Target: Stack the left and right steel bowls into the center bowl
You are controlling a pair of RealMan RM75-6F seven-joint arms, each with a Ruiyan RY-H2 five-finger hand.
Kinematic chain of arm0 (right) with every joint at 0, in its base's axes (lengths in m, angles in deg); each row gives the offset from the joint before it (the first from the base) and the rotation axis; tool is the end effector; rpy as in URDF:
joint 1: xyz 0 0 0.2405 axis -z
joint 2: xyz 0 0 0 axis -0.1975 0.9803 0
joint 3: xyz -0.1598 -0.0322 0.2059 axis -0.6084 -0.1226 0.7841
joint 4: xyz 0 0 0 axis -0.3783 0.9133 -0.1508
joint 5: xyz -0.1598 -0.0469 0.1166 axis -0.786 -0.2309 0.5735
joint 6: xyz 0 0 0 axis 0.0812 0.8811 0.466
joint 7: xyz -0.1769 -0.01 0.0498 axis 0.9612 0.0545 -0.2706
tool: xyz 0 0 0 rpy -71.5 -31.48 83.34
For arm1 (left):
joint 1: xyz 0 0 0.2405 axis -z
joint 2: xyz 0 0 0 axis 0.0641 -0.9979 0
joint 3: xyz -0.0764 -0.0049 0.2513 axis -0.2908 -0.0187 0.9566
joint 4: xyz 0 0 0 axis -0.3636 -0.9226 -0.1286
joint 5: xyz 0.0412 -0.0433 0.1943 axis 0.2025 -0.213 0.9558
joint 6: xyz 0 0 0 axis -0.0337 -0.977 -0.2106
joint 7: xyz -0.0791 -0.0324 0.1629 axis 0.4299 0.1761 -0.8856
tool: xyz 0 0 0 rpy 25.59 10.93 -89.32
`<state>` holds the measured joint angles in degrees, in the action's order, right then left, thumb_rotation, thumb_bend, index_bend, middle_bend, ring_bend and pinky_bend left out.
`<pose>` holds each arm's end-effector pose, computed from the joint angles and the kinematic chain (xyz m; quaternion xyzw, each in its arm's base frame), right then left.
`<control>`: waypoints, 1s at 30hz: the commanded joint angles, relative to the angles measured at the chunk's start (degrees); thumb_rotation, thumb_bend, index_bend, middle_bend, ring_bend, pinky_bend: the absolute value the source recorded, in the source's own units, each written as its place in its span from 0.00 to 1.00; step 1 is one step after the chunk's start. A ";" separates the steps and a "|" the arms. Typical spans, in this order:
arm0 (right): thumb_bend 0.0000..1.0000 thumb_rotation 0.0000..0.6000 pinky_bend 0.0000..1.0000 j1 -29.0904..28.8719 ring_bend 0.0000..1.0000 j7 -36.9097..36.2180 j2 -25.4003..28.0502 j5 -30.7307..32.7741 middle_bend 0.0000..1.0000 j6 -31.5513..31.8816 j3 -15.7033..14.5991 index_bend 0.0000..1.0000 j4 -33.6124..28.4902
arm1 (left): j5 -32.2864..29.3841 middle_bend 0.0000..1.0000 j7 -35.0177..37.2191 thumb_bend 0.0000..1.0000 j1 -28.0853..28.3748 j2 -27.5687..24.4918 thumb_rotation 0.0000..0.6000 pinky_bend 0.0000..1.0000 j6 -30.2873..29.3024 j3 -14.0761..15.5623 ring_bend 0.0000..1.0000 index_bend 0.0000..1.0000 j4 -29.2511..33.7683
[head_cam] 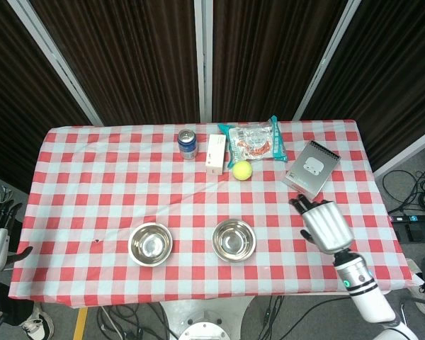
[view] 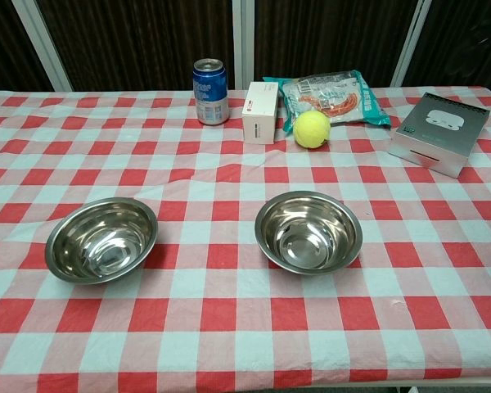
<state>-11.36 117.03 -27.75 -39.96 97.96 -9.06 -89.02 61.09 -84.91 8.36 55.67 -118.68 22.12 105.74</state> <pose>-0.1838 -0.2918 0.1164 0.7301 -0.2188 0.3695 0.5316 -0.3773 0.2260 0.1525 -0.5811 -0.3869 -0.3292 0.6359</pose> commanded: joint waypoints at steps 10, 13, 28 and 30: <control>0.00 1.00 0.18 7.26 0.26 -14.08 4.50 6.44 0.29 3.04 0.36 0.29 12.08 | 5.84 0.15 -4.26 0.16 0.60 -1.26 1.00 0.34 -2.85 2.16 0.14 0.16 5.53; 0.00 1.00 0.13 7.74 0.19 -14.30 3.90 8.38 0.25 2.04 0.31 0.24 13.15 | 7.32 0.15 -5.31 0.16 0.68 -1.72 1.00 0.33 -3.46 2.76 0.14 0.16 6.67; 0.01 1.00 0.11 7.63 0.17 -15.55 3.85 9.72 0.22 0.77 1.55 0.21 13.46 | 21.37 0.17 -17.61 0.16 3.29 -2.44 1.00 0.42 -0.81 9.92 0.18 0.16 19.14; 0.01 1.00 0.11 7.67 0.17 -15.84 4.18 9.77 0.22 0.85 1.79 0.21 13.19 | 22.94 0.18 -19.49 0.16 4.19 -2.36 1.00 0.47 0.45 10.30 0.21 0.16 20.73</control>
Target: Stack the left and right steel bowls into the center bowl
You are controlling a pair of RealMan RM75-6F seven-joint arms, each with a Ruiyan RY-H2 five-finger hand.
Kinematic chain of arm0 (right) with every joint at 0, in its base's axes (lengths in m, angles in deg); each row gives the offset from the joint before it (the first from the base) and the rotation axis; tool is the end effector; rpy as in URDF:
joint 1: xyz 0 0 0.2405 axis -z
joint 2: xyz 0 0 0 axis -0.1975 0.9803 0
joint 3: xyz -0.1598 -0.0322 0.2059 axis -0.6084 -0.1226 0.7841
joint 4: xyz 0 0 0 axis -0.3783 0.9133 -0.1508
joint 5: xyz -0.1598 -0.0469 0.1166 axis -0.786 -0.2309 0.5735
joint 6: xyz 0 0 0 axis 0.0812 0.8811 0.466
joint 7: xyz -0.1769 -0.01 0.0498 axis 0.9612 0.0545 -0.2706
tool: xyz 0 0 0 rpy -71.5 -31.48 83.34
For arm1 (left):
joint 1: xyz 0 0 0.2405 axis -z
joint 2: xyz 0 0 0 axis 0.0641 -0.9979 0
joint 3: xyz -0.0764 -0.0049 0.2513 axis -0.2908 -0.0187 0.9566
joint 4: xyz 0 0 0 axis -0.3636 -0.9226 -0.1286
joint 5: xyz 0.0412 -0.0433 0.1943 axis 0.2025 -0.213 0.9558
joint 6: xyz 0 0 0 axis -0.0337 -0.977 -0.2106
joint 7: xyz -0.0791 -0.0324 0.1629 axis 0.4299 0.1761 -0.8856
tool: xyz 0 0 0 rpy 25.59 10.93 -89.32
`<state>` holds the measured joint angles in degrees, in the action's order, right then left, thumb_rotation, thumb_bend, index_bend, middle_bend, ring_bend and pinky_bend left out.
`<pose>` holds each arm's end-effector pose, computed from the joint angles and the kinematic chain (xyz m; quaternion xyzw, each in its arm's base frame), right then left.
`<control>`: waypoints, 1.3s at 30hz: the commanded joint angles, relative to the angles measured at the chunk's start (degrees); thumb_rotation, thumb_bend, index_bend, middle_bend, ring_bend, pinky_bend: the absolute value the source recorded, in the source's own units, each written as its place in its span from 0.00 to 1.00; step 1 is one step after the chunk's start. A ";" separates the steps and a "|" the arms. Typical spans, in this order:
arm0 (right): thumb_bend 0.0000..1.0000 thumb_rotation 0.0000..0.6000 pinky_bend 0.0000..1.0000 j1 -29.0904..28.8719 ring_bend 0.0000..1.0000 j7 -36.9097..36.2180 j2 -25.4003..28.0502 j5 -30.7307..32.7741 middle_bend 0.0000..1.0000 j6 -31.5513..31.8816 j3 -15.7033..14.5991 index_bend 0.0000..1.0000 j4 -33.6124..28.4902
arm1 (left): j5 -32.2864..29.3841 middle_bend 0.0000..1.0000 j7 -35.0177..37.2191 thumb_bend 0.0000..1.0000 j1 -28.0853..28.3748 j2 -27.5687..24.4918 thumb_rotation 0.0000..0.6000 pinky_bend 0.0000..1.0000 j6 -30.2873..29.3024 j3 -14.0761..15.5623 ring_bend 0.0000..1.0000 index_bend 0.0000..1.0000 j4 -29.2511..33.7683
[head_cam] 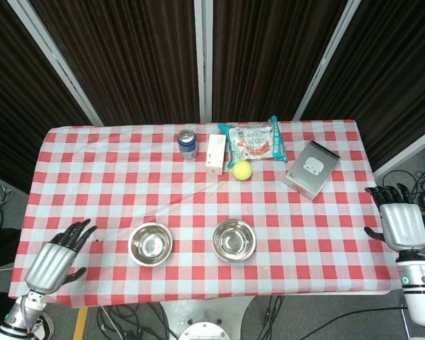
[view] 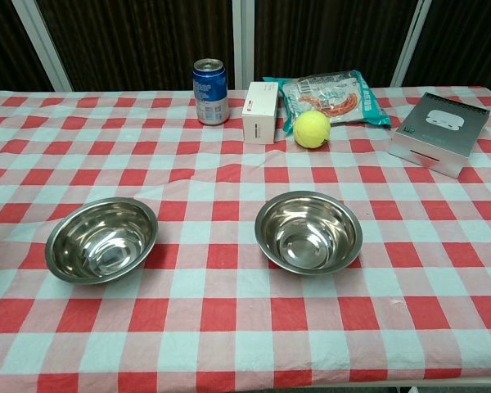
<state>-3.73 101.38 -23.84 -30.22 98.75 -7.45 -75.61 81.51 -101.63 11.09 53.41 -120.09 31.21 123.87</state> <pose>-0.3030 -0.2895 0.1772 0.6391 -0.3156 0.3042 0.6320 -0.2595 0.1938 0.0880 -0.7314 -0.3029 -0.3697 0.4864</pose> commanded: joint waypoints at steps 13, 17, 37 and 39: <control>0.03 1.00 0.11 -0.76 0.18 -0.29 1.64 2.94 0.23 -1.40 2.26 0.21 -0.08 | 0.61 0.28 -5.90 0.18 6.95 5.51 1.00 0.70 13.37 0.87 0.47 0.25 0.13; 0.03 1.00 0.11 -0.94 0.18 -0.87 1.36 3.52 0.23 -1.87 2.56 0.21 0.57 | 0.70 0.28 -6.82 0.18 8.15 6.88 1.00 0.70 15.42 1.32 0.48 0.25 -0.77; 0.03 1.00 0.11 -1.12 0.18 -3.15 1.47 5.22 0.23 -2.59 3.75 0.21 2.92 | 0.59 0.33 -7.14 0.28 11.90 12.98 1.00 0.76 18.35 1.52 0.57 0.31 -9.09; 0.03 1.00 0.11 -1.16 0.18 -3.29 1.36 5.44 0.24 -2.73 3.83 0.21 3.25 | 1.03 0.35 -7.09 0.28 11.93 13.76 1.00 0.77 17.41 1.41 0.58 0.33 -10.50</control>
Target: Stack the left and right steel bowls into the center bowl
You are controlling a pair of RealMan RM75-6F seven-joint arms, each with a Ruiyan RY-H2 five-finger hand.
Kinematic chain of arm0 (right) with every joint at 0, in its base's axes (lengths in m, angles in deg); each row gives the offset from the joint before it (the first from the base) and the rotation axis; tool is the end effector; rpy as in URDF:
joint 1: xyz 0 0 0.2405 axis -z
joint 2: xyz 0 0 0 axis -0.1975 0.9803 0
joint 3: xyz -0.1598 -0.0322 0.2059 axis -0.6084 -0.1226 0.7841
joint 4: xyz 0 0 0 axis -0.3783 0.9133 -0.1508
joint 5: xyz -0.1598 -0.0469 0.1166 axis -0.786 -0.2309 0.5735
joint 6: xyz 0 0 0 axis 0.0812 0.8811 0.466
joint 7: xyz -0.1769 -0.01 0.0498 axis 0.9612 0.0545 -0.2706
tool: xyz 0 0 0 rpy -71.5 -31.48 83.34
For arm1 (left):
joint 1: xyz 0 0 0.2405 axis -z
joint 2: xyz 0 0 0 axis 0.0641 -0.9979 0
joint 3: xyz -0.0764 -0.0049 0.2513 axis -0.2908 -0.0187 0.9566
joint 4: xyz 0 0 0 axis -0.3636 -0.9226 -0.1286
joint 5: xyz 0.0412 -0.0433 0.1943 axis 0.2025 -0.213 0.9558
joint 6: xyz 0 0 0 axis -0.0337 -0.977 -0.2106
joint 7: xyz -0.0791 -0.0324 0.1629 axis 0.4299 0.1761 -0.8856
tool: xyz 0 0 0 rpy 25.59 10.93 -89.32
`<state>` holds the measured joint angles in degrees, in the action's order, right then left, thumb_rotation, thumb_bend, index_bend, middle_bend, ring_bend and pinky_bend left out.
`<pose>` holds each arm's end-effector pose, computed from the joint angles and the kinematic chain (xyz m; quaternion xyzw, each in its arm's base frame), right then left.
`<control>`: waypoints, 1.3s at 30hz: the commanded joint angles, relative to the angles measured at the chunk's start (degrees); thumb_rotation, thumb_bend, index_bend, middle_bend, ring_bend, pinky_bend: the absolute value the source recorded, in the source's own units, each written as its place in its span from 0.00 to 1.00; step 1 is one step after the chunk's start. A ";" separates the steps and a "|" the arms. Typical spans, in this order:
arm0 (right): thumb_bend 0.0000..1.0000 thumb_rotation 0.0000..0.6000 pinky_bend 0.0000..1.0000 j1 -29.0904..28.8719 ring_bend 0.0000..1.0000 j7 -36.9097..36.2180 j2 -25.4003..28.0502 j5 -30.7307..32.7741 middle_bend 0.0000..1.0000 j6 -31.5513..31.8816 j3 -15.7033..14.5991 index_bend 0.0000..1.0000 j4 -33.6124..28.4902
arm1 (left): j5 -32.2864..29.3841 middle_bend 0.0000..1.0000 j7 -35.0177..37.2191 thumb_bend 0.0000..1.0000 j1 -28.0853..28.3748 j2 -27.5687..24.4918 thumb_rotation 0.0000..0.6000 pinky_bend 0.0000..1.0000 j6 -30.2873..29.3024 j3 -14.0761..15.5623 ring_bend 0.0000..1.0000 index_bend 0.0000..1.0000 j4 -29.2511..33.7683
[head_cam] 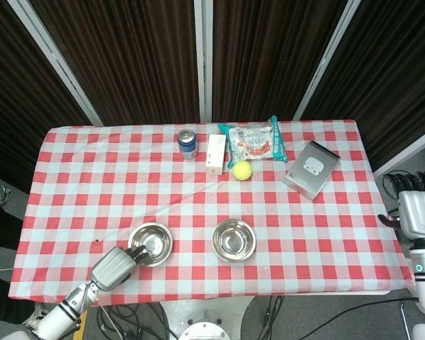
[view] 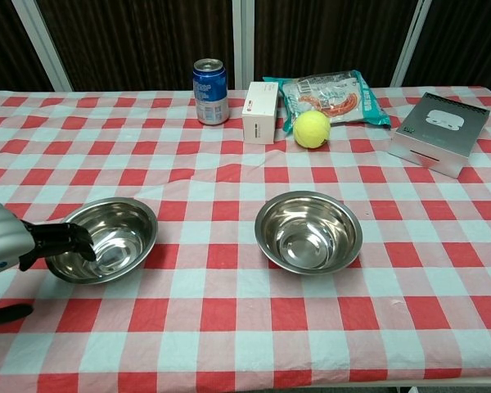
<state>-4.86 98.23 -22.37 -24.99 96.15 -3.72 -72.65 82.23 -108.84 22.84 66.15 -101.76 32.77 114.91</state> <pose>-0.3164 -0.3101 0.2058 0.6023 -0.3282 0.3066 0.6599 -0.2328 0.2173 -0.0275 -0.8516 -0.2317 -0.3006 0.3616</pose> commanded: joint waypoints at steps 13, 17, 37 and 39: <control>0.04 1.00 0.11 -0.38 0.19 -0.52 -0.84 1.05 0.24 -0.88 0.40 0.21 1.87 | 2.55 0.47 3.37 0.28 1.17 6.31 1.00 0.85 -5.30 -0.14 0.67 0.46 -10.26; 0.04 1.00 0.11 -0.52 0.19 -0.15 -0.94 1.53 0.25 -1.07 0.59 0.21 1.83 | 3.35 0.49 4.44 0.29 1.62 7.69 1.00 0.86 -6.20 0.27 0.69 0.48 -12.29; 0.04 1.00 0.11 -0.45 0.19 0.02 -0.88 2.54 0.25 -1.51 0.64 0.24 1.99 | 5.09 0.63 7.13 0.34 3.01 14.39 1.00 0.91 -10.41 0.67 0.79 0.62 -21.49; 0.04 1.00 0.11 -0.49 0.19 -0.09 -0.91 2.59 0.26 -1.62 0.65 0.24 2.10 | 4.98 0.63 7.18 0.35 3.22 14.61 1.00 0.91 -10.36 0.70 0.79 0.63 -21.86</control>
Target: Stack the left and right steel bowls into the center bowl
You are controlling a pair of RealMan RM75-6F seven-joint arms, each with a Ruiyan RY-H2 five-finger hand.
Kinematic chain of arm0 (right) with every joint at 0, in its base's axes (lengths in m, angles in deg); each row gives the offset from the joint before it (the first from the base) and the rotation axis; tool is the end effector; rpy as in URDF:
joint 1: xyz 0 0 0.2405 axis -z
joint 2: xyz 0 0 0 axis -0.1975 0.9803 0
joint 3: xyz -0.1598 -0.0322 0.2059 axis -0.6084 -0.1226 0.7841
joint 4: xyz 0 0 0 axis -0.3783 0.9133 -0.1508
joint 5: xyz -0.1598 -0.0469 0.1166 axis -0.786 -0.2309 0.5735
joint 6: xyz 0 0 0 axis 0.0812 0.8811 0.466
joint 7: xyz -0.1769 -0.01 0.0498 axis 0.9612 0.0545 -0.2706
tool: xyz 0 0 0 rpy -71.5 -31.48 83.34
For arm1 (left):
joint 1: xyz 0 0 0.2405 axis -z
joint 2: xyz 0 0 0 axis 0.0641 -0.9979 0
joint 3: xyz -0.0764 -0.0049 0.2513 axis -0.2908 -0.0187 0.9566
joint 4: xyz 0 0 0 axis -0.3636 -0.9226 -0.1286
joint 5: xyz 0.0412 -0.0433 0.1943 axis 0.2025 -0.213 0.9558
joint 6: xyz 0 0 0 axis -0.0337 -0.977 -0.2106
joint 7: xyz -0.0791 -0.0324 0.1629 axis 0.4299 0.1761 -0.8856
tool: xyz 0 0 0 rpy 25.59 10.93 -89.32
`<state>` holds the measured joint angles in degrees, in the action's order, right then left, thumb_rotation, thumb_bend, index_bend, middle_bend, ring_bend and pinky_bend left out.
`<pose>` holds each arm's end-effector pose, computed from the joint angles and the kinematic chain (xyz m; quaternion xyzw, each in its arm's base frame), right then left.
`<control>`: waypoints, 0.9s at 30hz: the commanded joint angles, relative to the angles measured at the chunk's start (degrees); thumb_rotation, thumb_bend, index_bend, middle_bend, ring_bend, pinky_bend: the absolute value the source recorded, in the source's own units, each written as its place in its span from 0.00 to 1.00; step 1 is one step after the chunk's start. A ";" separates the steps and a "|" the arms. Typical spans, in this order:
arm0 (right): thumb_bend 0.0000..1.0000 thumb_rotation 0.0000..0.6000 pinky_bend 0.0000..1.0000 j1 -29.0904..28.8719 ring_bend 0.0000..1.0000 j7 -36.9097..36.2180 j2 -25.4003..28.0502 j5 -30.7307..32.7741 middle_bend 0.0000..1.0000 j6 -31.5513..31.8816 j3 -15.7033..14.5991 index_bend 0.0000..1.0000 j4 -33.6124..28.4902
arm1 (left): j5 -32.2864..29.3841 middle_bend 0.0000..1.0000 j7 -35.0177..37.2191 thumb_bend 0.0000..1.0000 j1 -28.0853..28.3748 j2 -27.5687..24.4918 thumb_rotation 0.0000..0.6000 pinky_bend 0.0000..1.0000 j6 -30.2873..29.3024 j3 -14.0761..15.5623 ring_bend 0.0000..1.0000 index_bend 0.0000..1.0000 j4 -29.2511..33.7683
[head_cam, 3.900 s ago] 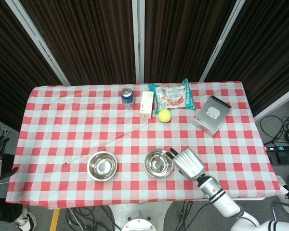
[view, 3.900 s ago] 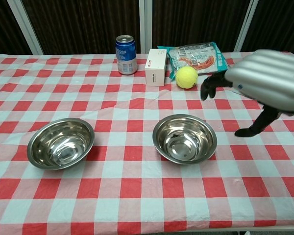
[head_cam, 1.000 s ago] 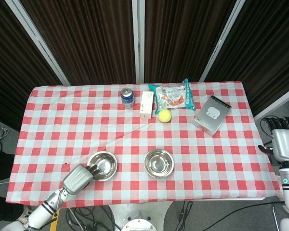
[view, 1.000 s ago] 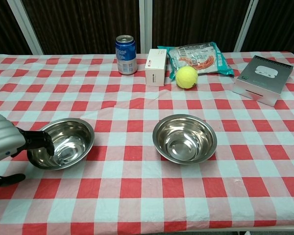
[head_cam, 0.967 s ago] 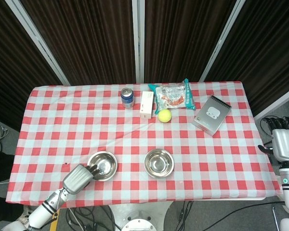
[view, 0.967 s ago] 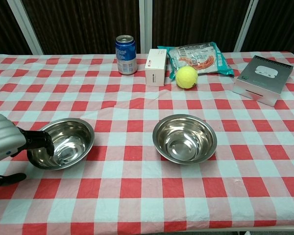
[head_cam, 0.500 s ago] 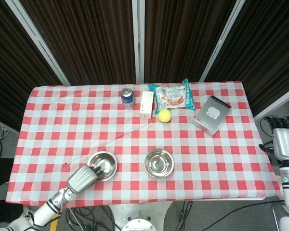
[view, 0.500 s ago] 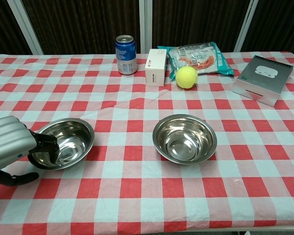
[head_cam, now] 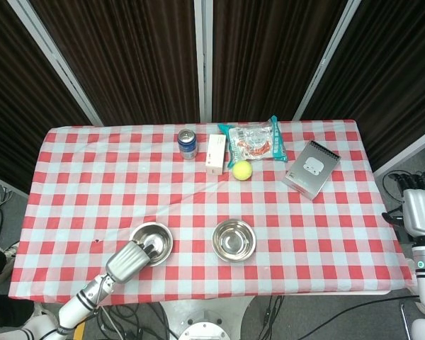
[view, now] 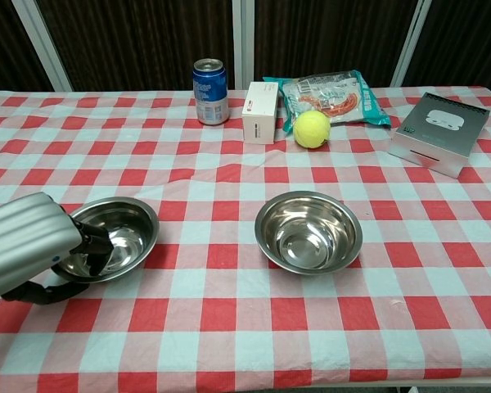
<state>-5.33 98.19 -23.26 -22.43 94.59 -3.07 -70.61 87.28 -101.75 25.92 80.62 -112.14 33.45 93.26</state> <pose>-0.3274 -0.3155 0.2069 0.5910 -0.3395 0.2958 0.6693 -0.2204 0.2384 -0.0672 -0.8369 -0.1620 -0.3745 0.3648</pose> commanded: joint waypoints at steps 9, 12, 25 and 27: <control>0.04 1.00 0.11 0.05 0.19 -0.67 -0.01 0.12 0.27 -0.16 0.06 0.24 0.51 | -0.52 0.68 0.19 0.37 0.66 0.91 1.00 0.92 -0.25 0.22 0.82 0.67 -1.14; 0.04 1.00 0.11 0.08 0.19 -0.85 0.06 0.09 0.27 -0.26 0.02 0.24 0.62 | -0.65 0.69 0.05 0.37 0.79 0.95 1.00 0.92 -0.42 0.23 0.82 0.68 -1.14; 0.04 1.00 0.11 0.20 0.19 -1.51 0.14 0.12 0.27 0.32 0.49 0.24 0.76 | -0.71 0.70 -1.09 0.37 1.89 -0.73 1.00 0.93 -1.24 -0.11 0.83 0.69 1.26; 0.04 1.00 0.11 0.20 0.19 -1.74 0.29 0.36 0.27 0.46 0.79 0.24 0.71 | -0.25 0.70 -1.75 0.37 2.55 -1.27 1.00 0.93 -1.14 -0.27 0.83 0.69 2.56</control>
<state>-5.12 96.49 -23.02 -22.11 95.01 -2.31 -69.88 86.69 -103.00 27.96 79.81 -113.31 33.36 95.01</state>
